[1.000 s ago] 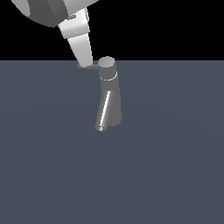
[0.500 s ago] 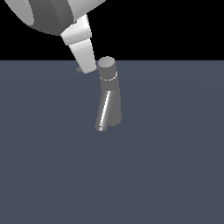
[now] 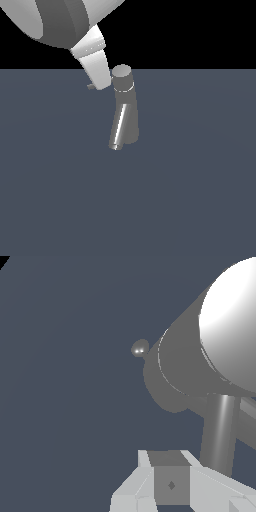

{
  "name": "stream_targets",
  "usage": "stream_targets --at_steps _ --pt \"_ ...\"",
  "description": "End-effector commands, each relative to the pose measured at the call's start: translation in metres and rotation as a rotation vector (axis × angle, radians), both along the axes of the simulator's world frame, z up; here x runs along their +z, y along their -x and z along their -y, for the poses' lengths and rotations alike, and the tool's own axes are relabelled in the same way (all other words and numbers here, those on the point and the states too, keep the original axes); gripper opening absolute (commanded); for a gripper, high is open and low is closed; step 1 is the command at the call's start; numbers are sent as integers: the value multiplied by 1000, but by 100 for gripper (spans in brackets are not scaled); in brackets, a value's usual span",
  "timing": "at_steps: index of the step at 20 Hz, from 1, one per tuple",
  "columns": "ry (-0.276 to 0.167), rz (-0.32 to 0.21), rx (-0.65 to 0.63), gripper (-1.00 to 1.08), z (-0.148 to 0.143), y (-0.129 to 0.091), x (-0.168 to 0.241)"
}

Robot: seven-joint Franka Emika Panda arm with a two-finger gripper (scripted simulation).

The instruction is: Turn on the faucet by rotating a designated handle.

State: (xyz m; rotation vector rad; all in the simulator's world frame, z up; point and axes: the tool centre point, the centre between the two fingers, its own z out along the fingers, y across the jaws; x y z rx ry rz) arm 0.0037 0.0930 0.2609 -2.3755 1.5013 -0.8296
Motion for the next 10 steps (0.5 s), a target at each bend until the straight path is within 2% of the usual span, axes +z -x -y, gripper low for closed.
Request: stream_targets --at_steps 1,10 --pt "-362 58 -502 -100 -13 12 -9" --pt "-361 56 -505 -100 3 35 -23"
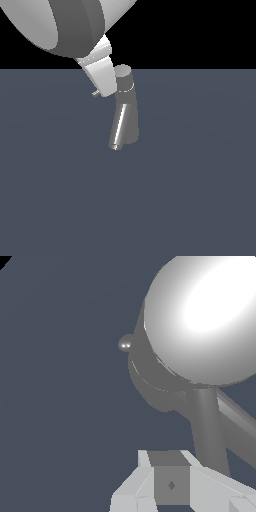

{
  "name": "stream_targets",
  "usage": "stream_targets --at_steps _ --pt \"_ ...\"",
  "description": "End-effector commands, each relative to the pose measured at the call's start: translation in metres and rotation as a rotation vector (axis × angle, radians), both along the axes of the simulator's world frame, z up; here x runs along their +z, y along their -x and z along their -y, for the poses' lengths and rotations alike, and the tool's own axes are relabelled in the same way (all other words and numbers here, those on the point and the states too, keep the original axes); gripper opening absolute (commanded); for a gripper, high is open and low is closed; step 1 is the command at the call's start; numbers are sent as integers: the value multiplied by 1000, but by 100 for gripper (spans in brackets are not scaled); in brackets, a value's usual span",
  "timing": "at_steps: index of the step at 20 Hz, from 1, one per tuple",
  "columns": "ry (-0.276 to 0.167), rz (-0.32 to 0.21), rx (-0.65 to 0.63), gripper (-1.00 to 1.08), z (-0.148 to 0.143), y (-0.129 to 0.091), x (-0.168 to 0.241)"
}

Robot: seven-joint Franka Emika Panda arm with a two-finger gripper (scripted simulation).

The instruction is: Turn on the faucet by rotating a designated handle.

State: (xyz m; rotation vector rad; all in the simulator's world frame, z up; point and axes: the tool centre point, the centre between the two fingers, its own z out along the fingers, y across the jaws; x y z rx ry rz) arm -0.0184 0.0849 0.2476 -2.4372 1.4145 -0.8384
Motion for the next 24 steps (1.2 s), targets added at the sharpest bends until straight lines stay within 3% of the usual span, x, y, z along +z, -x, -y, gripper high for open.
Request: stream_targets --at_steps 1,11,13,24 --pt "-393 57 -571 -100 -3 15 -11" --pt "-392 56 -574 -100 14 40 -26" --pt "-398 58 -558 -100 3 34 -22" --pt "-395 57 -566 -100 45 47 -26"
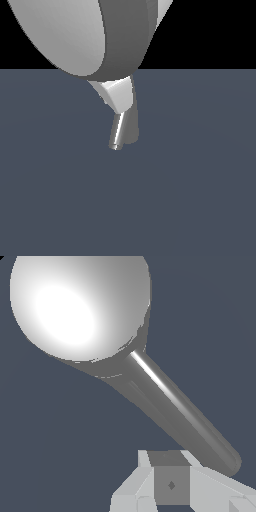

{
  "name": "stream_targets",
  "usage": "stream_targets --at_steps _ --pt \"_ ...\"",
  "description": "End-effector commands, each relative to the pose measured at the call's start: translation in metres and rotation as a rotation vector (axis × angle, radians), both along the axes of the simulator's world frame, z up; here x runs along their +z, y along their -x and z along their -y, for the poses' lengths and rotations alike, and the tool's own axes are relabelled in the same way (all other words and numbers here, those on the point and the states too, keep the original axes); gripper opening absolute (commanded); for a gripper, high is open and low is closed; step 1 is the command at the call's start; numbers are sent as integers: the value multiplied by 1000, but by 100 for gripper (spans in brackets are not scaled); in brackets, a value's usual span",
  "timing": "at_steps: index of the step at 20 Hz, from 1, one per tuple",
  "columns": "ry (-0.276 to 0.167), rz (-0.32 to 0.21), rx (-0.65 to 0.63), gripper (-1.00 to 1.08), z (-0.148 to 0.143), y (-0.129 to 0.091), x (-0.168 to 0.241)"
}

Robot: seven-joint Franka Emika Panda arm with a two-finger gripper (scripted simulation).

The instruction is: Turn on the faucet by rotating a designated handle.

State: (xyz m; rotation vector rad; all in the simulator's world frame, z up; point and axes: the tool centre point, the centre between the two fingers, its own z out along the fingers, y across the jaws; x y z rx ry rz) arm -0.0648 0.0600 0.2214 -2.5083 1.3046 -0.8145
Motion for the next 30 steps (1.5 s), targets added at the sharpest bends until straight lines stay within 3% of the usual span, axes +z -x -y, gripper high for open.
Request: stream_targets --at_steps 1,10,11,12,30 --pt "-412 65 -655 -100 24 1 0" --pt "-410 65 -662 -100 58 12 -3" --pt "-410 65 -662 -100 58 12 -3" --pt "-419 60 -617 -100 33 4 0" --pt "-410 64 -660 -100 118 -17 23"
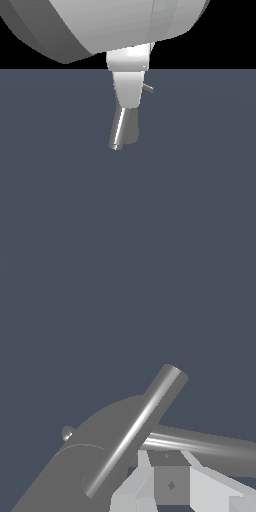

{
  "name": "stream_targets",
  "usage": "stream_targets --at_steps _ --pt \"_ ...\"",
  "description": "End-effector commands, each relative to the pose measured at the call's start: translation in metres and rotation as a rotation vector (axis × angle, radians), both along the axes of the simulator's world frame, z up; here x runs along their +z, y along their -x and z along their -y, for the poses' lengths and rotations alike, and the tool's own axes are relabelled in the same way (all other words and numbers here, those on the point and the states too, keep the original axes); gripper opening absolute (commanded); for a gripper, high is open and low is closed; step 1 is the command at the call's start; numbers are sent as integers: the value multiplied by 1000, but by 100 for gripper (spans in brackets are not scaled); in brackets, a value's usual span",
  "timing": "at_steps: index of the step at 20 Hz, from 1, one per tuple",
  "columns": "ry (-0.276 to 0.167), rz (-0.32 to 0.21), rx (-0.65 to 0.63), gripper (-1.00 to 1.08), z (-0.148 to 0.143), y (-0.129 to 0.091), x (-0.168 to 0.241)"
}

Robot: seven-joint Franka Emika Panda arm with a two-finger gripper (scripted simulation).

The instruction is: Turn on the faucet by rotating a designated handle.

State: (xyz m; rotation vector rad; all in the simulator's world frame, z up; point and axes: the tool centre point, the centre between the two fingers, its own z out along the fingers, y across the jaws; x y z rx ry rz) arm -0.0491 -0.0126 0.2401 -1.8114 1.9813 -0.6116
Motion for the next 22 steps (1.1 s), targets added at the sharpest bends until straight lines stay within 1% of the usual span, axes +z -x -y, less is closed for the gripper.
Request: stream_targets --at_steps 1,2,3,22 --pt "-6 4 -85 -100 46 -1 5" --pt "-13 5 15 -100 -6 -10 5" --pt "-13 5 15 -100 -6 -10 5" --pt "-7 4 -63 -100 46 -50 37"
